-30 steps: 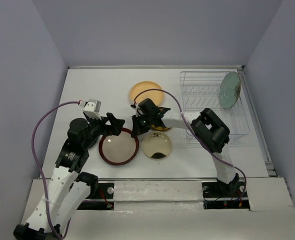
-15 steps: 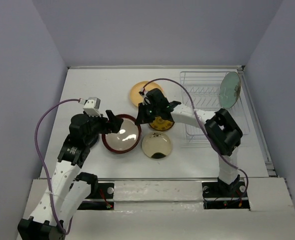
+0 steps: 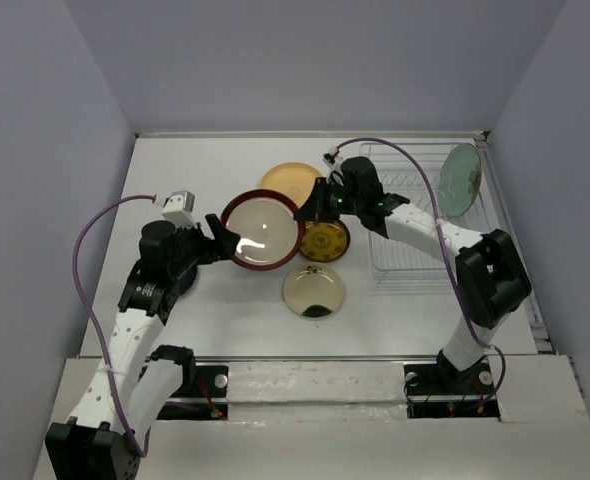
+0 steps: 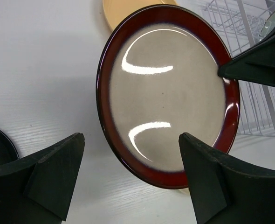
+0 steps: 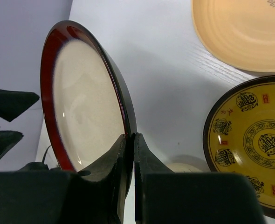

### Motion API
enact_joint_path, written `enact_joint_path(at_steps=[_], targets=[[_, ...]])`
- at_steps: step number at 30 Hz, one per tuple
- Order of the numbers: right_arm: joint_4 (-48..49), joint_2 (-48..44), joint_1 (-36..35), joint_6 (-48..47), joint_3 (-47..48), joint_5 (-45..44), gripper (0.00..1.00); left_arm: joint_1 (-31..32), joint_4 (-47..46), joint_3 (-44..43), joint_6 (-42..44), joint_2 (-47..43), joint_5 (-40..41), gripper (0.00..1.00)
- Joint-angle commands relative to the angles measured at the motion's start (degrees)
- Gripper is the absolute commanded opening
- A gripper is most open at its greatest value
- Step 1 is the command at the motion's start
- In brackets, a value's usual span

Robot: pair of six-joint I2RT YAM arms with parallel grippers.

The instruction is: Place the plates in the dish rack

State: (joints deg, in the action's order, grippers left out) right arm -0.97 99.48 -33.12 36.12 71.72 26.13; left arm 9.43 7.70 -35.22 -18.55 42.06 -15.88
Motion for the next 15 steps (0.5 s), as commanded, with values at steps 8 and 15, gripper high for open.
enact_joint_path(at_steps=[8, 15], targets=[[16.34, -7.72, -0.19, 7.64, -2.11, 9.55, 0.07, -2.66, -6.56, 2.00, -5.62, 6.09, -10.92, 0.83], [19.34, -9.83, -0.19, 8.88, -5.71, 9.99, 0.07, -3.63, -8.75, 2.79, -6.06, 5.31, -13.65, 0.34]])
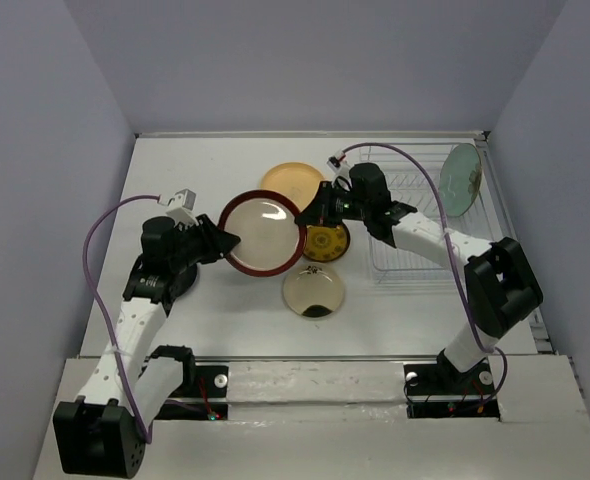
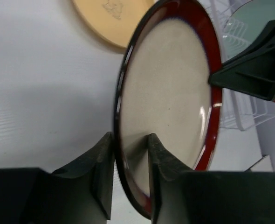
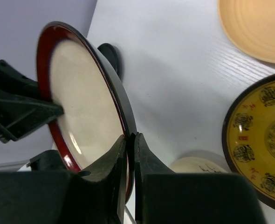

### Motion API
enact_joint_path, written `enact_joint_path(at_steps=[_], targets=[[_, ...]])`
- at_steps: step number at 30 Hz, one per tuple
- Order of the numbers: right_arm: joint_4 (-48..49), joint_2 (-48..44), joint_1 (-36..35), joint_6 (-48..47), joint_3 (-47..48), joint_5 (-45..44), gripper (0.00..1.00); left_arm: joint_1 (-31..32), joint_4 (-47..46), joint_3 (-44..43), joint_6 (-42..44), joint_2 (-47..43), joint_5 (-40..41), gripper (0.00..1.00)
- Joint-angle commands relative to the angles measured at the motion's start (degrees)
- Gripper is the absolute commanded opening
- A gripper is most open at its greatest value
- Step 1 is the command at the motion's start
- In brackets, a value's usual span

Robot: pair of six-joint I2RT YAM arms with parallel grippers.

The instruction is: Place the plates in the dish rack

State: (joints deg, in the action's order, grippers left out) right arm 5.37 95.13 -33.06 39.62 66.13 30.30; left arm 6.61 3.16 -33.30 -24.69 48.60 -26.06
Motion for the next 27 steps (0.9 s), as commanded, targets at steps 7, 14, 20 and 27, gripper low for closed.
enact_joint_path(at_steps=[7, 14, 20, 27], targets=[[13.97, -5.22, -0.25, 4.51, -1.96, 9.68, 0.10, -1.60, -8.16, 2.09, -1.76, -2.10, -9.69, 0.05], [14.23, -5.57, -0.25, 0.29, -4.69, 16.44, 0.59, -1.69, -19.66, 5.79, -9.75, -3.69, -19.72, 0.06], [16.07, -7.85, -0.25, -1.12, -7.23, 18.90, 0.61, -1.69, -22.58, 4.74, -13.81, -5.26, -24.55, 0.05], [18.18, -8.73, -0.25, -0.60, -8.03, 23.21, 0.62, -1.69, -26.10, 5.18, -17.59, -6.41, -28.16, 0.05]])
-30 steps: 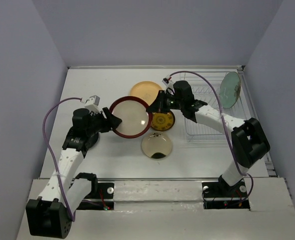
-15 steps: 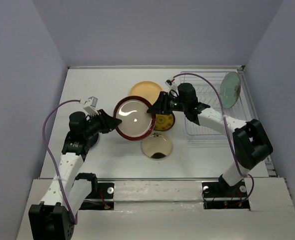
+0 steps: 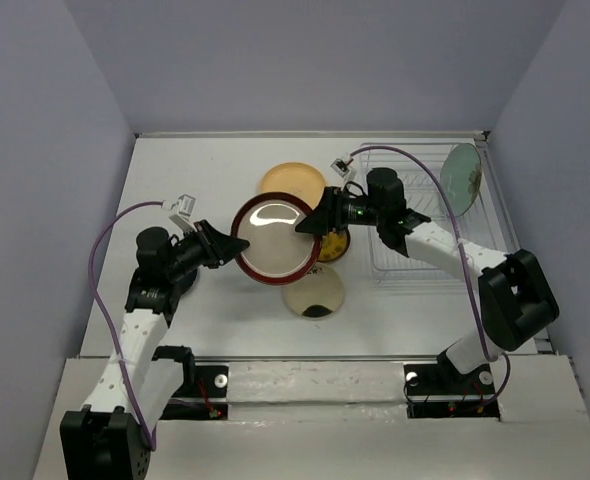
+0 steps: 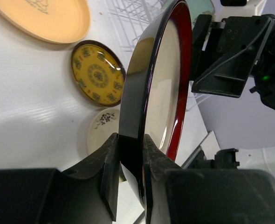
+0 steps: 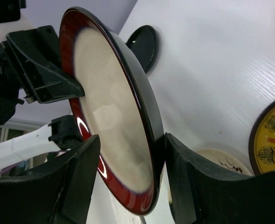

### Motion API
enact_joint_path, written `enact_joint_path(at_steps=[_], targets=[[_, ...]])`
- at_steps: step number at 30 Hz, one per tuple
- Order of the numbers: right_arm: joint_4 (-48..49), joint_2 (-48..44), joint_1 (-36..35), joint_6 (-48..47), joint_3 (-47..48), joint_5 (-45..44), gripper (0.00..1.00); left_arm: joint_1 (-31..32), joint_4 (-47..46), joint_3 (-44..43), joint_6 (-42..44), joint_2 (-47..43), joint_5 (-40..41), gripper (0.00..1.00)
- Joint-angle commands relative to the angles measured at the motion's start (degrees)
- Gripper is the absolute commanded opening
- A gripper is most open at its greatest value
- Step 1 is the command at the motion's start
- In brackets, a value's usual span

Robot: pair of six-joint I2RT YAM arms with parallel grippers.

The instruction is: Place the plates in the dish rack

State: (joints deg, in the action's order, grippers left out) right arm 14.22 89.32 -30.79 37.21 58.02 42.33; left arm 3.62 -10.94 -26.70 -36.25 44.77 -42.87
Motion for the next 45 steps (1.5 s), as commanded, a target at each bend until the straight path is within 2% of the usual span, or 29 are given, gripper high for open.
enact_joint_path(at_steps=[1, 6, 9, 10, 11, 12, 13, 15, 16, 17, 19, 20, 21, 22, 23, 24, 27, 30, 32, 34, 36, 37, 40, 45], targets=[[10.64, -3.10, -2.53, 2.25, -0.36, 11.55, 0.62, 1.30, -12.00, -1.51, -6.11, -2.67, -11.62, 0.05], [10.92, -3.36, -2.53, 2.95, -0.54, 11.99, 0.61, 1.30, -12.17, -1.43, -6.29, -3.11, -11.71, 0.05], [12.41, -3.27, -2.53, 4.27, -0.80, 12.60, 0.56, 1.30, -12.96, -1.08, -6.20, -2.85, -12.23, 0.05], [12.93, -3.36, -2.53, 4.53, -0.98, 12.69, 0.51, 1.22, -13.31, -0.99, -6.55, -2.85, -12.58, 0.05], [13.29, -3.45, -2.53, 4.88, -0.98, 12.78, 0.41, 1.30, -13.49, -0.73, -6.55, -2.94, -12.50, 0.05], [13.29, -3.97, -2.53, 5.06, -1.24, 12.00, 0.23, 1.30, -13.49, -0.64, -6.55, -3.11, -12.15, 0.05], [13.29, -4.32, -2.53, 5.06, -1.33, 11.64, 0.17, 1.30, -13.49, -0.64, -6.47, -3.11, -11.89, 0.06], [12.77, -4.94, -2.53, 5.15, -1.33, 11.03, 0.08, 1.30, -13.49, -0.29, -6.29, -3.38, -11.36, 0.14], [12.50, -5.38, -2.53, 5.15, -1.33, 9.63, 0.07, 1.30, -13.49, -0.20, -6.12, -3.38, -11.10, 0.20], [11.63, -6.34, -2.53, 4.80, -1.24, 8.31, 0.07, 1.22, -13.32, 0.06, -5.77, -3.29, -10.83, 0.35], [10.05, -7.31, -2.00, 4.28, -0.98, 6.72, 0.07, 0.95, -12.62, 0.07, -4.98, -3.29, -10.39, 0.53], [7.69, -8.45, -2.00, 3.14, -0.37, 5.59, 0.07, 0.95, -10.27, -0.19, -2.97, -3.29, -9.87, 0.71], [4.10, -9.76, -2.00, 2.26, 0.86, 2.96, 0.07, 0.95, -8.24, -0.63, -1.21, -3.38, -7.77, 0.97], [1.71, -10.65, -1.30, 1.29, 1.56, 1.28, 0.07, 0.95, -5.96, -1.24, 0.81, -3.55, -6.36, 0.99], [-0.40, -11.61, -0.60, -0.98, 2.27, -3.08, 0.07, 0.95, -1.06, -2.64, 4.83, -4.25, -3.48, 0.99], [-2.59, -12.58, 0.10, -1.87, 3.06, -3.13, 0.07, 0.95, 1.16, -3.35, 6.70, -4.69, -3.45, 0.99], [-9.54, -16.36, 3.53, -4.16, 6.66, -11.37, 0.07, 2.26, 7.50, -5.29, 11.19, -6.71, 2.08, 0.99], [-13.16, -19.09, 11.78, -4.51, 10.09, -16.12, 0.07, 6.74, 9.62, -4.94, 14.54, -7.77, 7.79, 0.99], [-18.04, -19.79, 18.00, -6.96, 12.46, -19.80, 0.07, 8.50, 9.27, -4.68, 14.71, -8.12, 6.93, 0.99], [-22.11, -19.45, 22.24, -10.21, 17.29, -29.28, 0.07, 10.00, 8.65, -4.42, 14.63, -9.00, 6.22, 0.99], [-26.16, -18.48, 24.45, -15.57, 19.84, -36.76, 0.07, 11.14, 8.57, -4.24, 14.72, -10.49, 6.22, 0.99], [-27.39, -17.43, 25.15, -17.59, 21.85, -44.36, 0.07, 11.50, 8.48, -4.15, 14.63, -11.11, 6.31, 0.99], [-27.49, -15.85, 27.97, -23.75, 23.98, -55.46, 0.07, 13.69, 8.30, -3.98, 14.45, -12.52, 5.87, 0.99], [-26.35, -11.02, 32.01, -32.26, 28.36, -59.99, 0.07, 15.72, 7.60, -3.54, 14.19, -13.57, 4.64, 0.99]])
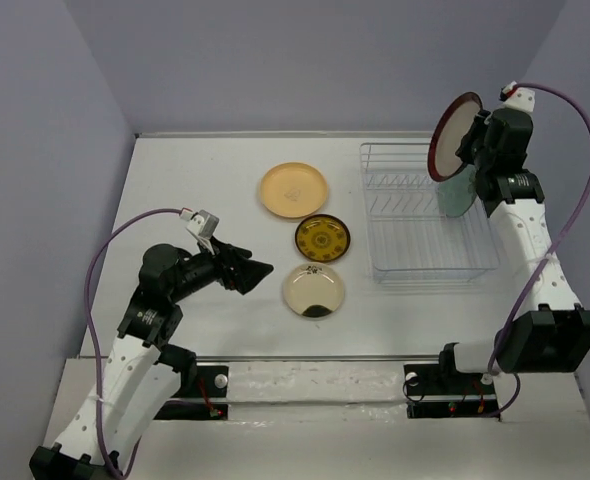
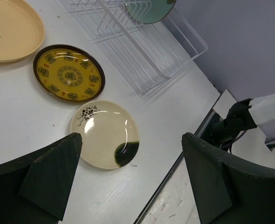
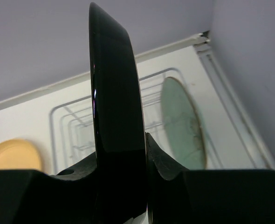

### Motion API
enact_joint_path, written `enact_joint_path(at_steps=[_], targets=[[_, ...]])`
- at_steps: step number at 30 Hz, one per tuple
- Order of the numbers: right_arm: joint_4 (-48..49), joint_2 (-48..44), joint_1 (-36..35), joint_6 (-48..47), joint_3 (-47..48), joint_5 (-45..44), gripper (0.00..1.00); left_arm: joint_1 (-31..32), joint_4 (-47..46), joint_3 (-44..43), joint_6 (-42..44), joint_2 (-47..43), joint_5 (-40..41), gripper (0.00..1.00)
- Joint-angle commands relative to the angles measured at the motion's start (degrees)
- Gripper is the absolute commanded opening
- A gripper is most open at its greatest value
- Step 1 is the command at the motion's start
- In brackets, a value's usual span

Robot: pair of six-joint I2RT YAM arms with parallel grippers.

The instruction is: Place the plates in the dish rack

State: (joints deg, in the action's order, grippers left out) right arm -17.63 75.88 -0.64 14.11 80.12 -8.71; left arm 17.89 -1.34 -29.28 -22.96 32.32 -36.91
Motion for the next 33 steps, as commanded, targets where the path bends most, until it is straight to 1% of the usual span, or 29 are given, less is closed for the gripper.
enact_joint_path(at_steps=[1, 5, 12, 20, 33], targets=[[5.50, 3.30, 2.57, -10.32, 6.98, -9.74, 0.07, 1.71, -2.08, -0.96, 0.90, -1.55, -1.24, 0.99], [5.59, 6.12, 3.11, -18.92, 8.48, -10.54, 0.07, 2.59, -2.26, -0.87, 0.72, -2.34, -1.41, 0.99], [9.88, 6.56, 3.11, -24.30, 4.09, -9.92, 0.07, 2.85, -2.35, -0.78, 0.46, -2.35, -1.59, 0.99], [10.07, 11.75, 3.11, -25.09, 3.65, -8.17, 0.07, 2.77, -2.35, -0.69, 0.46, -1.55, -1.68, 0.99], [10.77, 16.14, 3.11, -21.67, -1.19, -5.62, 0.07, 2.76, -1.73, -0.87, 0.64, 0.73, -1.15, 0.99]])
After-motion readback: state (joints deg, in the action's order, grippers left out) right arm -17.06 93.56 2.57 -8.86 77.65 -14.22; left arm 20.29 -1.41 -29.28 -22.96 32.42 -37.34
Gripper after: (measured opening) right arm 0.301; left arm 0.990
